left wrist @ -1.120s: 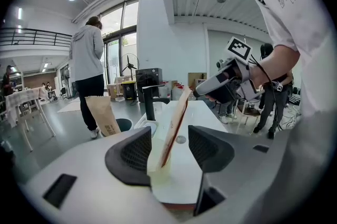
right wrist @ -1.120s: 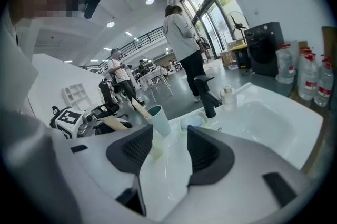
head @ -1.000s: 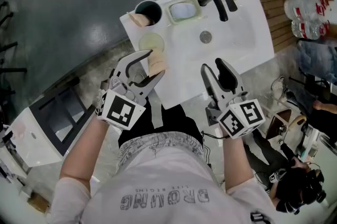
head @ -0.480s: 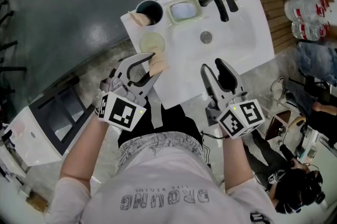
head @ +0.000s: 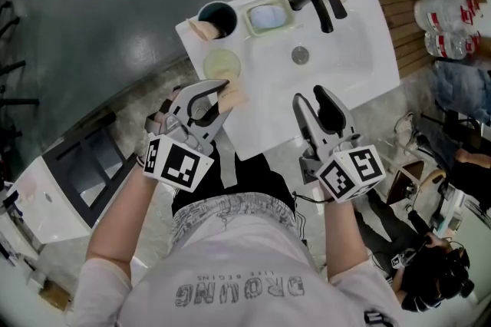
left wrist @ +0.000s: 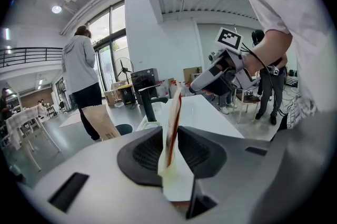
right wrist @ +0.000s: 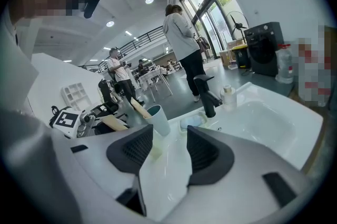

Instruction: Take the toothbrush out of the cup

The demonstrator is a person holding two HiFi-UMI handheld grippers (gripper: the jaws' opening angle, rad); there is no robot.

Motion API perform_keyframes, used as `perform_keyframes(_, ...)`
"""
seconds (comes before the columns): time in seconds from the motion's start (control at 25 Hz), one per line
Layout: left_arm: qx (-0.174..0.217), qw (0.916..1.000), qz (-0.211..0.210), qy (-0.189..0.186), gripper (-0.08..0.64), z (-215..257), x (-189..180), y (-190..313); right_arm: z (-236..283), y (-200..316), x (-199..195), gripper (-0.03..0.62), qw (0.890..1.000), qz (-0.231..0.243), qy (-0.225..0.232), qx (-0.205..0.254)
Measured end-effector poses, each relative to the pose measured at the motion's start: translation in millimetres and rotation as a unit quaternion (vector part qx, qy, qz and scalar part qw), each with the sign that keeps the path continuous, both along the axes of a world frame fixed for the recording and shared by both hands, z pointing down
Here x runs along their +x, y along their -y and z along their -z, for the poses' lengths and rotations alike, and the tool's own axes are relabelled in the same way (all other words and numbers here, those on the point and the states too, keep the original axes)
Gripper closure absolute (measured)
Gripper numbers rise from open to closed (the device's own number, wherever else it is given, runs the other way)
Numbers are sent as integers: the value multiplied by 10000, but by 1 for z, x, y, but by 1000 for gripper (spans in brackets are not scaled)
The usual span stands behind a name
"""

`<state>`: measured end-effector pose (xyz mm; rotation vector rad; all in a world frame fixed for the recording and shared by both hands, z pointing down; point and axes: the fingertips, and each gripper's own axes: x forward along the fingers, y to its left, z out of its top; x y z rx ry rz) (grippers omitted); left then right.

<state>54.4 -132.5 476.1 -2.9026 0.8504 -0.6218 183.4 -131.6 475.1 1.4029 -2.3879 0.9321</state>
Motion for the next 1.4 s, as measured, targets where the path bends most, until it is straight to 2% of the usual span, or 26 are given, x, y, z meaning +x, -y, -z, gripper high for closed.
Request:
perform_keyframes(0.36, 70, 9998, -134, 94, 489, 0, 4, -1, 1, 1, 1, 379, 10000, -30, 1, 2)
perform_keyframes(0.96, 186, 9998, -82, 38, 505, 10, 2, 4, 5, 4, -3, 380, 10000, -17, 19, 61)
perform_keyframes(1.4, 389, 9991, 78, -126, 505, 44, -6, 5, 27, 7, -9, 380, 9994, 15, 83, 329)
